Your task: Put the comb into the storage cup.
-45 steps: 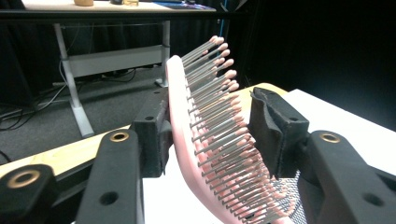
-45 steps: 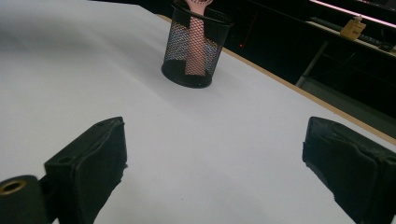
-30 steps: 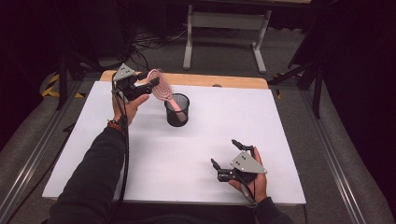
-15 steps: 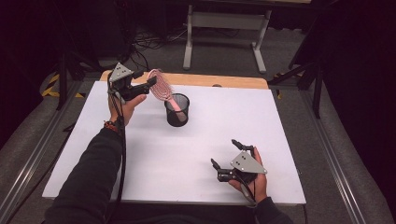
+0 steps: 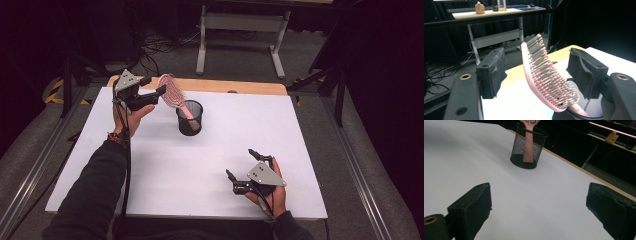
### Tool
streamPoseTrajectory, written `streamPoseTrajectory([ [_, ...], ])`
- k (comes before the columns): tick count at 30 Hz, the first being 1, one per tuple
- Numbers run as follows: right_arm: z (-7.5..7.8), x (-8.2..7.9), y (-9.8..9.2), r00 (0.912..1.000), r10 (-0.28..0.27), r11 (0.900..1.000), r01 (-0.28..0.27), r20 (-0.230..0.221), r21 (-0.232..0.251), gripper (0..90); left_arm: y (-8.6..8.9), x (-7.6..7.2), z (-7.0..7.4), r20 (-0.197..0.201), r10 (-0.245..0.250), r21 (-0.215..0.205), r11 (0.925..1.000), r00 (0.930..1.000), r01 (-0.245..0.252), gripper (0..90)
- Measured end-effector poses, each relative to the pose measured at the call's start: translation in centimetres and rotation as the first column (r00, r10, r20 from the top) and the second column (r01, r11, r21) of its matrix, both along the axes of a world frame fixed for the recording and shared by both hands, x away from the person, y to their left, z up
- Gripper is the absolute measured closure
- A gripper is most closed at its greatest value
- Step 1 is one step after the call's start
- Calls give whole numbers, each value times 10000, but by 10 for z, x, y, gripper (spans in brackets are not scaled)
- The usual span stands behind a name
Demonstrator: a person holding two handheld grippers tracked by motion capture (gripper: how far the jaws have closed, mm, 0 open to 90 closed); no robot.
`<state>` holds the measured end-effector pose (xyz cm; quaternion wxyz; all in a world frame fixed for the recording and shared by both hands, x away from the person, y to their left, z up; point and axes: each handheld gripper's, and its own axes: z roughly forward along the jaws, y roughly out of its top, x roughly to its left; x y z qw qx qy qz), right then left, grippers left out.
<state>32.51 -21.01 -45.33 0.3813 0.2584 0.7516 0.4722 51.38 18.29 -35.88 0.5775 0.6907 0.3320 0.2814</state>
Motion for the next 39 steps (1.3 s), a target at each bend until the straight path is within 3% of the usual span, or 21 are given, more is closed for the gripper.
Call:
streamPoseTrajectory([
  [9,1,0,0,10000,8,10000,-8,29,46,65,1,-9,3,282,153,-11,9999,9995,-153,299],
  [22,1,0,-1,10000,-55,10000,55,48,20,65,-2,-19,3,519,-267,106,9996,9983,262,288],
  [39,3,0,-2,9999,-107,9999,106,68,83,64,-7,-26,6,701,-825,283,9963,9941,807,161],
])
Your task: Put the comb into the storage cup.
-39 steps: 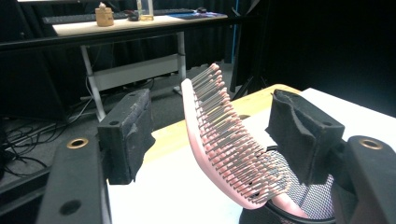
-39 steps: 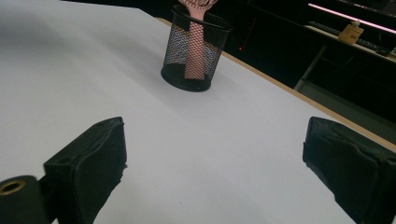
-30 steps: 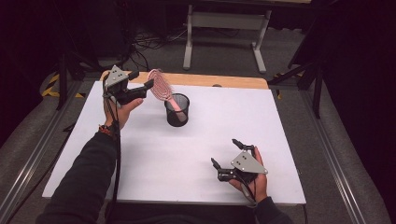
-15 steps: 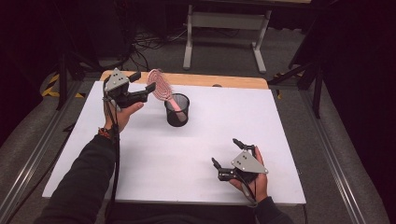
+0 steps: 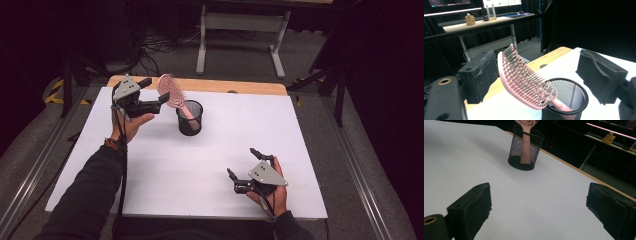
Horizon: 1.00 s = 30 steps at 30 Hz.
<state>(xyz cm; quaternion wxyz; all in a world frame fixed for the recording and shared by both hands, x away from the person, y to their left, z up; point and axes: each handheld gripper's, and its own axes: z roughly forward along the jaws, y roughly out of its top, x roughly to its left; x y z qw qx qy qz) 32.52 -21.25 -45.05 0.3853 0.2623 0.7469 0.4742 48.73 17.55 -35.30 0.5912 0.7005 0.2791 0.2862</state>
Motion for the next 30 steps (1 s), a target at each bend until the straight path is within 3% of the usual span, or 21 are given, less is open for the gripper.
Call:
streamPoseTrajectory([
  [10,0,0,0,10000,-18,10000,18,-8,-10,64,-2,-1,-3,-94,39,190,9998,9999,-37,64],
  [30,0,0,0,10000,-39,10000,39,42,4,64,-2,-12,-7,141,-495,589,9971,9987,486,58],
])
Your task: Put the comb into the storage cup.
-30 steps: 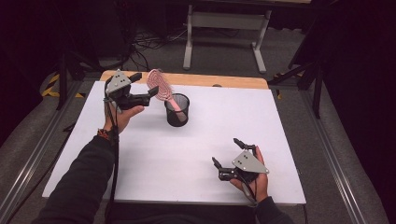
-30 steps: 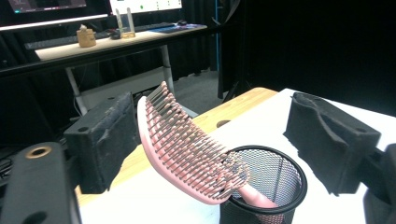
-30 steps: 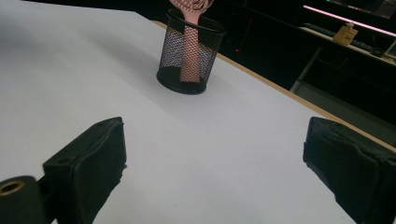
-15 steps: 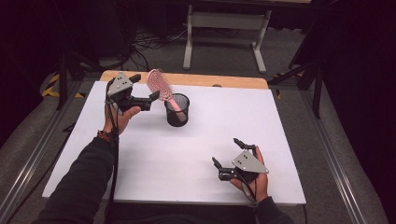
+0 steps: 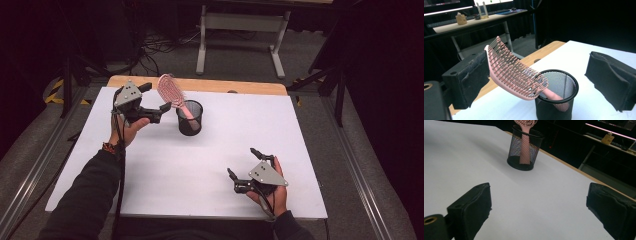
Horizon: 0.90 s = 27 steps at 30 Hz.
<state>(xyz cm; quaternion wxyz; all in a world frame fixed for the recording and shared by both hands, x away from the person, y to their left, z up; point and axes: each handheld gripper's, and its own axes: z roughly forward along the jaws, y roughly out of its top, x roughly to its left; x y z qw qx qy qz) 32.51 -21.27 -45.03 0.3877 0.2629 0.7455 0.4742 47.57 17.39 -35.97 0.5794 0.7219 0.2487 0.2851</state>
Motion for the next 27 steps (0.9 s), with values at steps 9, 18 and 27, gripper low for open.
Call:
streamPoseTrajectory([
  [9,0,0,0,10000,8,10000,-8,-9,-16,64,1,-7,-4,170,-88,430,9990,9998,80,58],
  [18,0,0,1,10000,8,10000,-8,-14,-25,64,2,-17,-5,381,-265,401,9989,9989,250,61],
  [27,0,0,0,10000,11,10000,-11,-3,-31,65,2,-29,-9,556,-475,424,9981,9973,451,62],
])
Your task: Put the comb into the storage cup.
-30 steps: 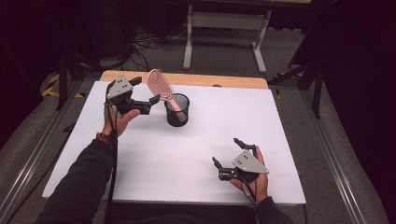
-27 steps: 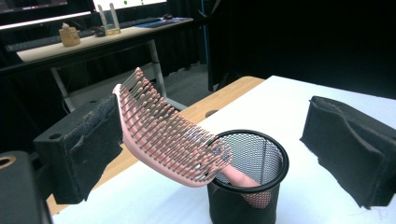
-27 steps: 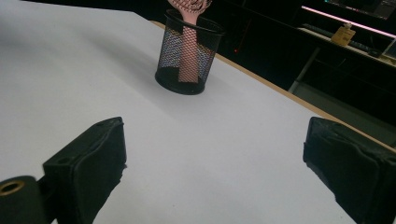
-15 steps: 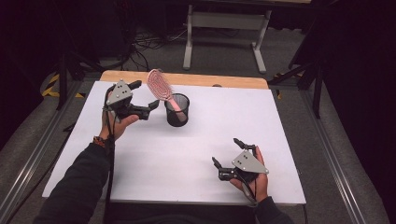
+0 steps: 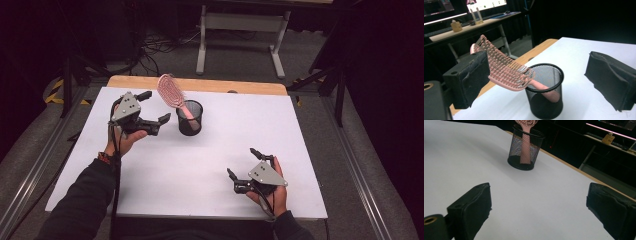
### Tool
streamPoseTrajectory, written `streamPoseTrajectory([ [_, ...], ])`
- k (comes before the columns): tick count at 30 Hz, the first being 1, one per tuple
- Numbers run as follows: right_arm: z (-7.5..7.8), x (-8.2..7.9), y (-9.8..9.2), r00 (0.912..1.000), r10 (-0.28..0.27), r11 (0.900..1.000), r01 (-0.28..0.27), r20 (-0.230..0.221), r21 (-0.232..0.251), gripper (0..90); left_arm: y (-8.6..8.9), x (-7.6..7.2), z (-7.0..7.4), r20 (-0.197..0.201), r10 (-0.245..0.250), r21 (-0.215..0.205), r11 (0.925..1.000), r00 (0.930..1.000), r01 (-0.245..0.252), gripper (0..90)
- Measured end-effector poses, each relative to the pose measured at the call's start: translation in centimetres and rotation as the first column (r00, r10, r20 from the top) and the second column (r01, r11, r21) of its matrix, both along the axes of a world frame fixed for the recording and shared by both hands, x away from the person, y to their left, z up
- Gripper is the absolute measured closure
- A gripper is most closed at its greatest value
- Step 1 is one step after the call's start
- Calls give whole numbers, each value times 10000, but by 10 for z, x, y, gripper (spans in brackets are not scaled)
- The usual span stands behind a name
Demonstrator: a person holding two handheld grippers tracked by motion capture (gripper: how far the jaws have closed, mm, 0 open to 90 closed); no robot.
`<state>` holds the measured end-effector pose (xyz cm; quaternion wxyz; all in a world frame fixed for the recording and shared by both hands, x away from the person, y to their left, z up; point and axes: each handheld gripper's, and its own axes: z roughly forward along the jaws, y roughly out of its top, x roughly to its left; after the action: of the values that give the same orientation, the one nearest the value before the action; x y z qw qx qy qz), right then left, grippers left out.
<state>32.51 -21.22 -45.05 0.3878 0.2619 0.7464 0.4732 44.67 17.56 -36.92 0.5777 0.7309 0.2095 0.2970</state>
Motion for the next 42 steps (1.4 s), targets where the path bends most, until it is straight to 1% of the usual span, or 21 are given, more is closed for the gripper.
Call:
streamPoseTrajectory([
  [2,0,0,0,10000,0,10000,0,-11,7,64,0,-2,-1,24,-82,-48,10000,10000,82,62],
  [4,0,0,0,10000,9,10000,-9,-4,-9,65,0,-4,-2,61,-84,20,10000,9999,83,62],
  [6,0,0,0,10000,19,10000,-19,2,-28,64,0,-5,-3,42,-136,-42,9999,9999,137,62],
  [8,0,0,0,10000,7,10000,-7,4,3,65,-1,-8,-4,80,-156,84,9998,9998,155,62],
  [9,0,0,0,10000,8,10000,-8,8,1,64,-2,-11,-6,106,-235,106,9997,9997,234,61],
  [11,0,0,0,10000,4,10000,-4,9,22,64,-3,-12,-6,110,-285,116,9995,9995,283,61],
  [12,0,0,0,10000,4,10000,-4,9,22,64,-4,-14,-6,192,-255,194,9995,9995,251,61],
  [13,1,0,0,10000,15,10000,-15,11,18,65,-4,-16,-7,226,-351,195,9992,9991,346,61],
  [17,1,0,0,10000,6,10000,-6,17,34,64,-6,-21,-9,259,-443,220,9988,9987,437,61],
  [20,2,-1,-1,10000,10,10000,-10,50,30,65,-9,-28,-10,347,-615,380,9975,9975,602,60],
  [21,2,-1,-1,10000,11,10000,-11,61,39,65,-9,-28,-10,347,-615,380,9975,9975,602,59],
  [24,2,-1,-1,10000,18,10000,-19,77,42,65,-10,-35,-9,474,-786,368,9964,9958,769,60],
  [27,2,-1,-1,10000,14,10000,-14,84,34,64,-12,-40,-11,479,-930,381,9951,9945,912,62],
  [32,4,-2,-2,9999,5,10000,-6,167,35,64,-11,-47,-12,547,-1105,570,9926,9924,1074,62],
  [33,4,-2,-2,9999,7,10000,-7,171,49,64,-12,-49,-13,511,-1144,531,9923,9921,1117,62],
  [36,4,-2,-2,9998,13,10000,-13,199,23,64,-11,-52,-14,531,-1203,768,9903,9913,1161,61],
  [37,5,-3,-2,9998,23,10000,-23,195,5,65,-10,-53,-14,522,-1220,829,9896,9912,1175,61],
  [40,5,-3,-2,9997,15,10000,-14,237,-30,64,-6,-57,-16,431,-1276,815,9890,9909,1238,59],
  [41,5,-3,-2,9997,13,10000,-13,248,-9,65,-4,-58,-16,473,-1273,936,9880,9907,1225,59],
  [42,5,-3,-2,9997,1,10000,-1,260,-5,64,-3,-59,-17,543,-1210,930,9889,9912,1156,58],
])
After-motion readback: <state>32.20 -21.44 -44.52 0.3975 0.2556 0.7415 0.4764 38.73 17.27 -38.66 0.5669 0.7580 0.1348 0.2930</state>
